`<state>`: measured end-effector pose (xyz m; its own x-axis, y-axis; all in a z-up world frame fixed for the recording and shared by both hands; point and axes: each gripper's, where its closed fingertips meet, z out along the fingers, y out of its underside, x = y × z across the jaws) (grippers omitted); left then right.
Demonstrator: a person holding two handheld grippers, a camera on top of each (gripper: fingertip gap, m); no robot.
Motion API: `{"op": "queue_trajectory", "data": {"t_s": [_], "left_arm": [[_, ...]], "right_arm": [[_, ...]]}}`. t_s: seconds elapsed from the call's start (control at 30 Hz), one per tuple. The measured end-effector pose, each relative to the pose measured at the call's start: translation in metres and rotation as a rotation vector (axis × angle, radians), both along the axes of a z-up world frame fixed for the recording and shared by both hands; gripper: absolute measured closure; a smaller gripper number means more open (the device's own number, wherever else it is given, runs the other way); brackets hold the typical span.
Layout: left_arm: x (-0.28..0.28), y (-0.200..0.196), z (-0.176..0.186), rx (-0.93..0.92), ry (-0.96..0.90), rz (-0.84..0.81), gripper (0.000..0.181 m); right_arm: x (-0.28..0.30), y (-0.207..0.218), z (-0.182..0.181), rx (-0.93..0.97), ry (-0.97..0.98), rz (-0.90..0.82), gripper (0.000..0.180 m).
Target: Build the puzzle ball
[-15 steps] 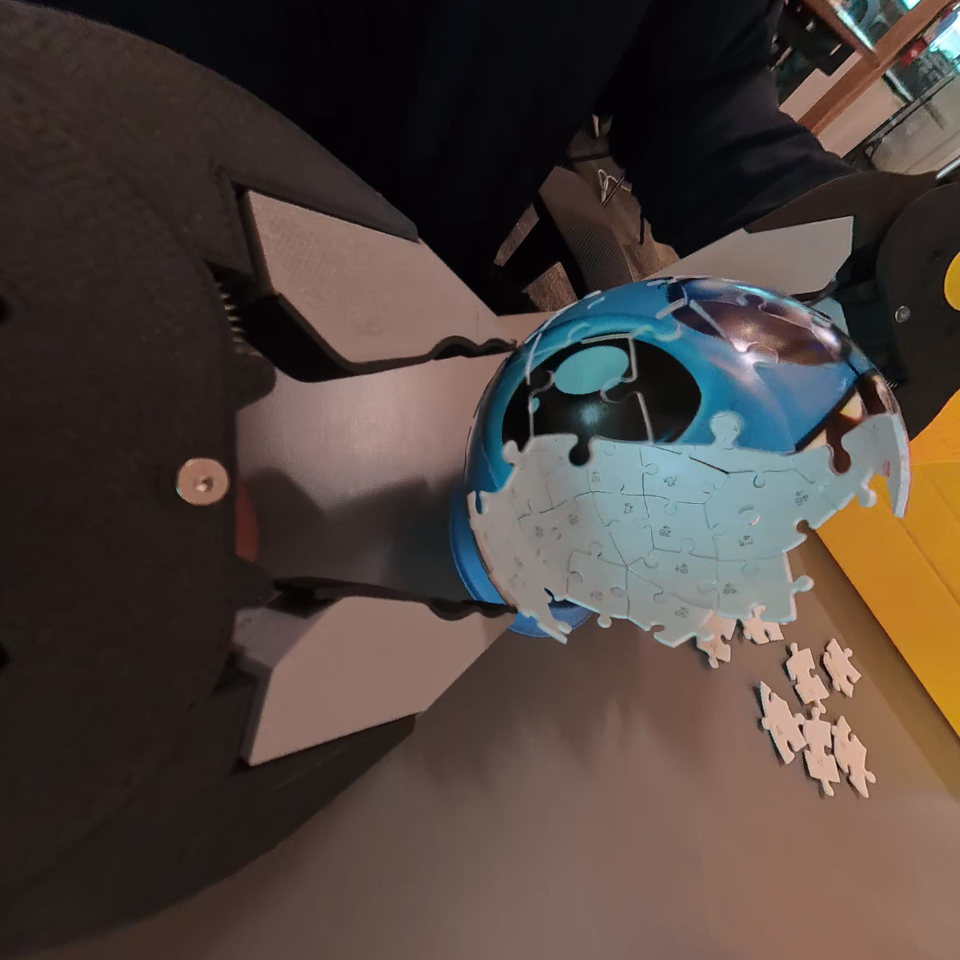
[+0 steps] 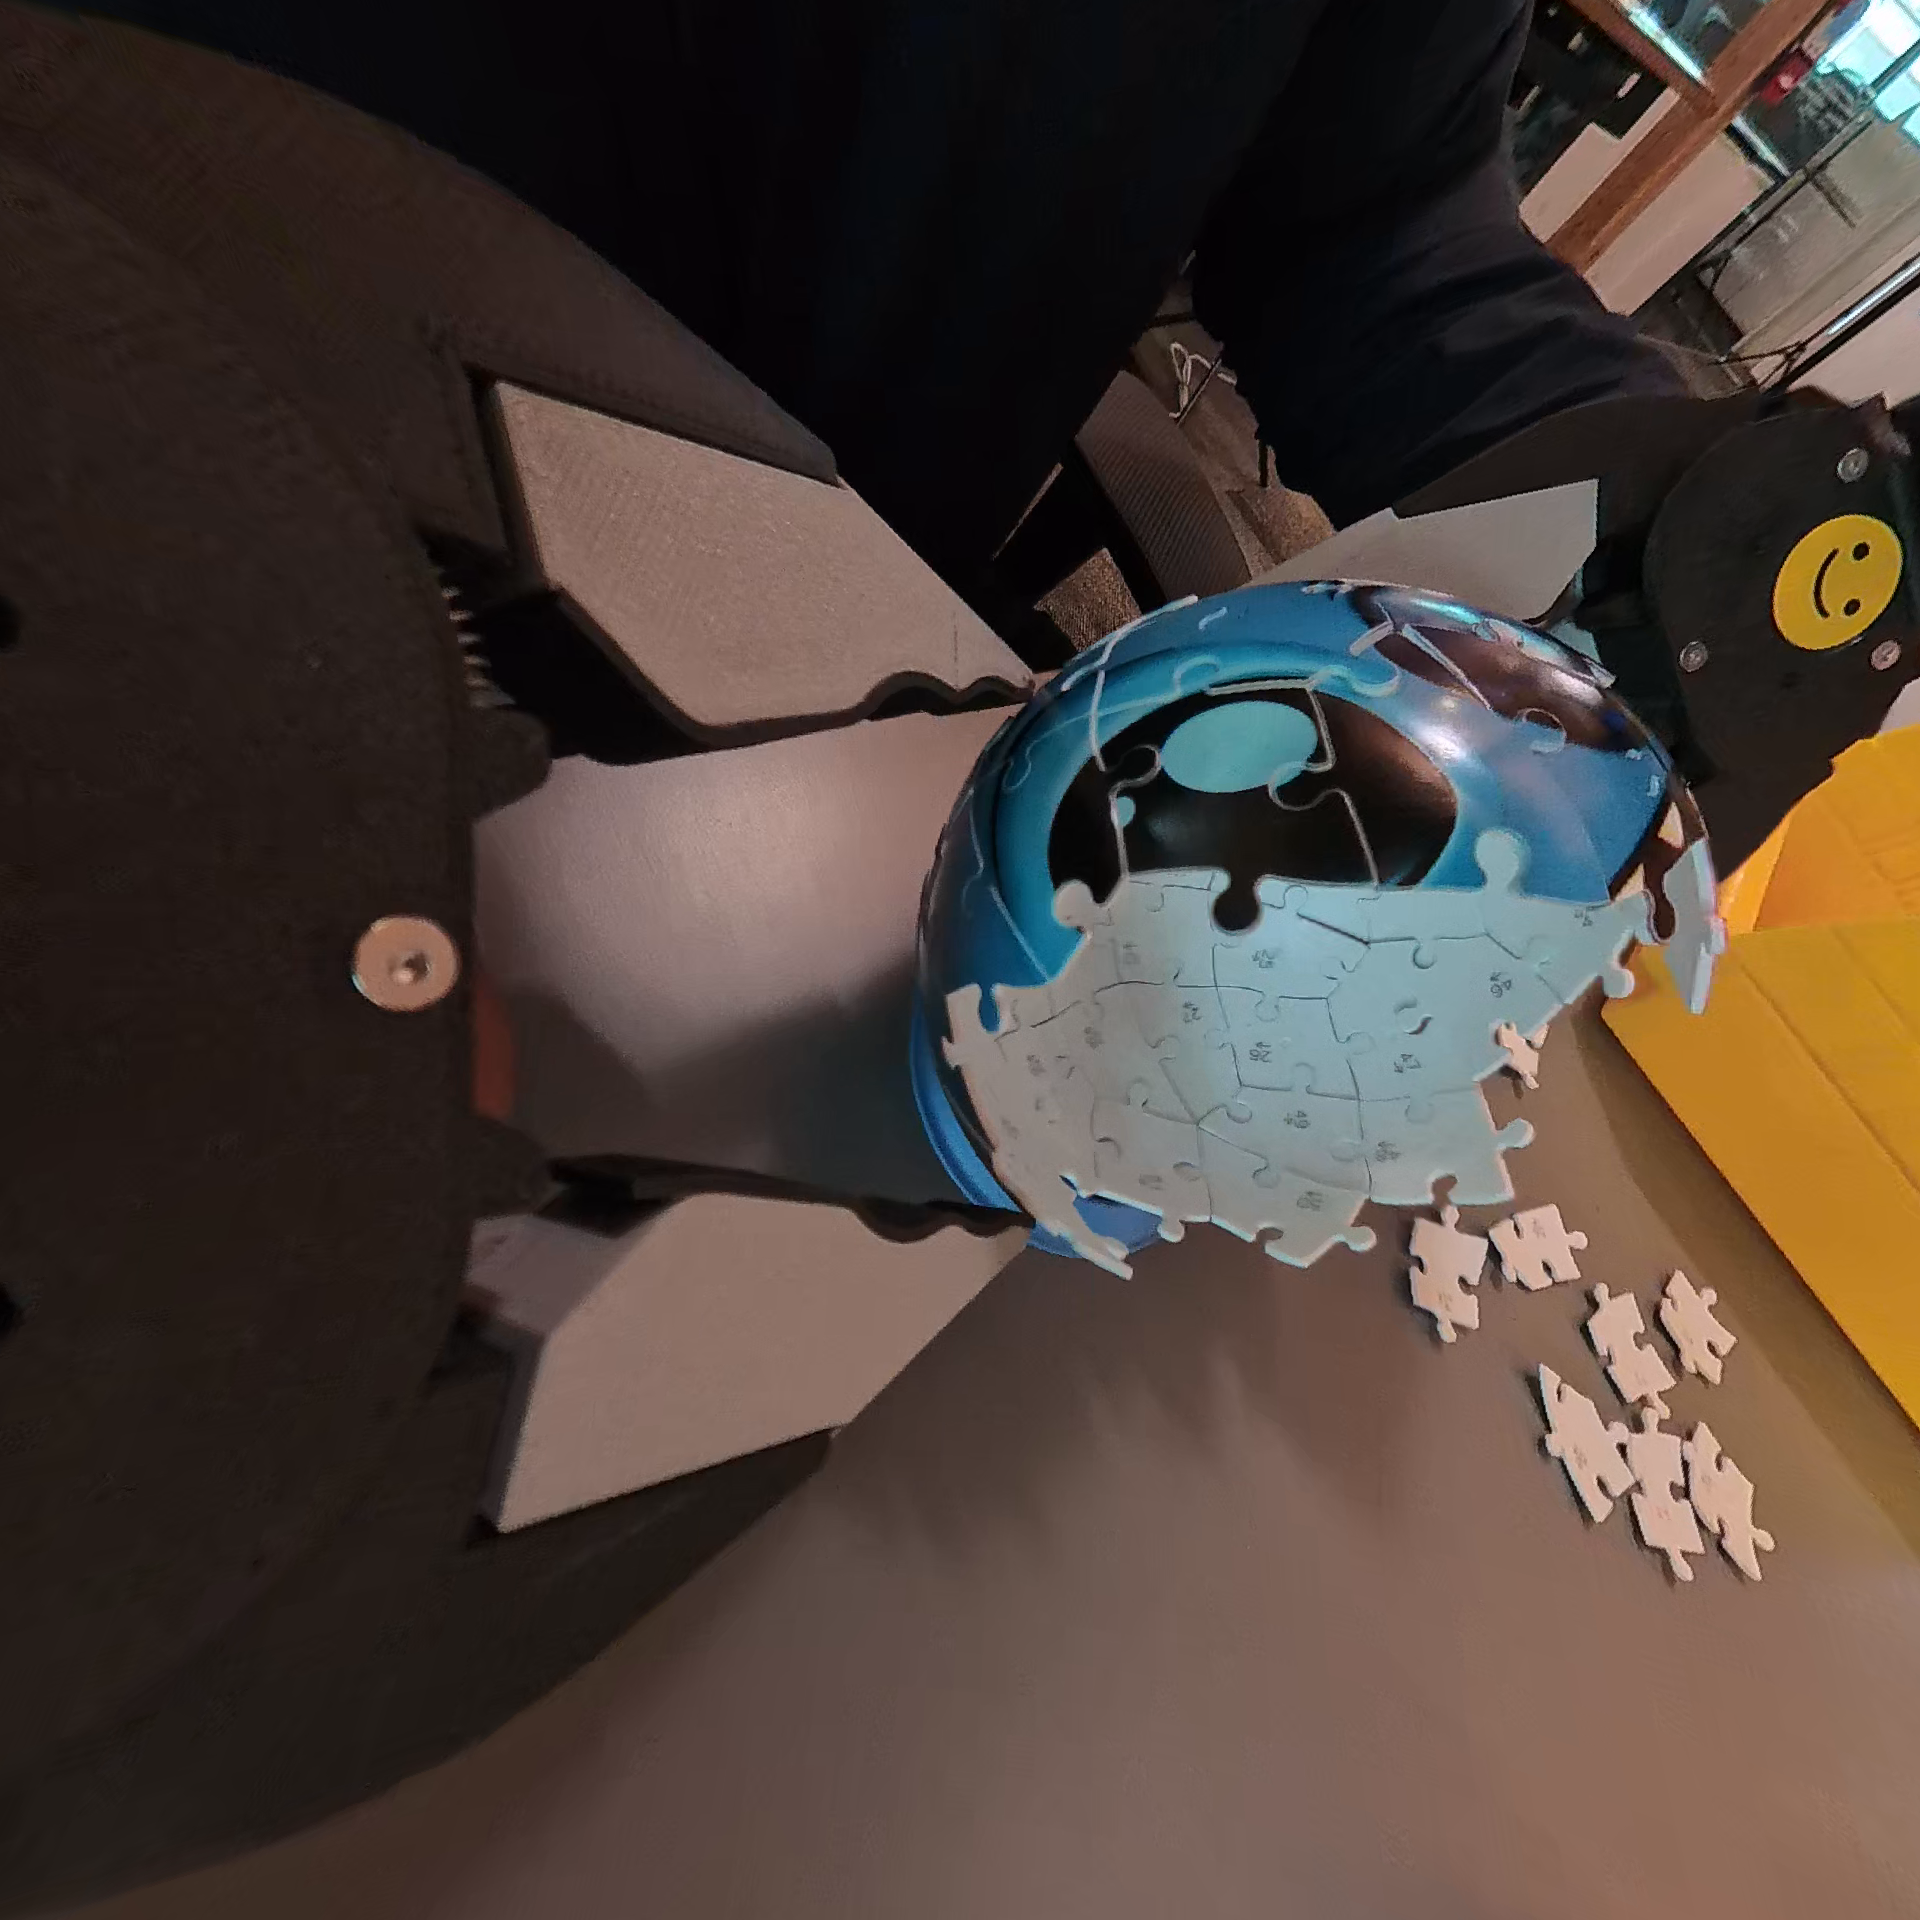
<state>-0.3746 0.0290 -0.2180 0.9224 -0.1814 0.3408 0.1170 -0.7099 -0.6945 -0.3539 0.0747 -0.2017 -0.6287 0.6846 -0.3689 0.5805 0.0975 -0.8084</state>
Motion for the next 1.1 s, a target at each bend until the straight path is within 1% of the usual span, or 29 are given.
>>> {"op": "queue_trajectory", "data": {"t_s": [0.4, 0.6, 0.77, 1.1], "left_arm": [[0.009, -0.004, -0.002, 0.019, -0.032, 0.006, 0.077], [0.007, -0.007, -0.001, 0.020, 0.020, 0.007, 0.077], [0.010, -0.009, -0.001, 0.013, -0.031, 0.010, 0.077], [0.020, -0.014, 0.015, 0.002, -0.010, -0.007, 0.077]], "right_arm": [[0.007, -0.005, 0.002, -0.001, 0.015, -0.017, 0.088], [0.007, -0.008, 0.000, 0.025, 0.020, -0.011, 0.087], [0.010, -0.011, 0.000, -0.011, -0.008, -0.028, 0.087], [0.019, -0.017, 0.017, -0.004, 0.016, -0.036, 0.086]]}}
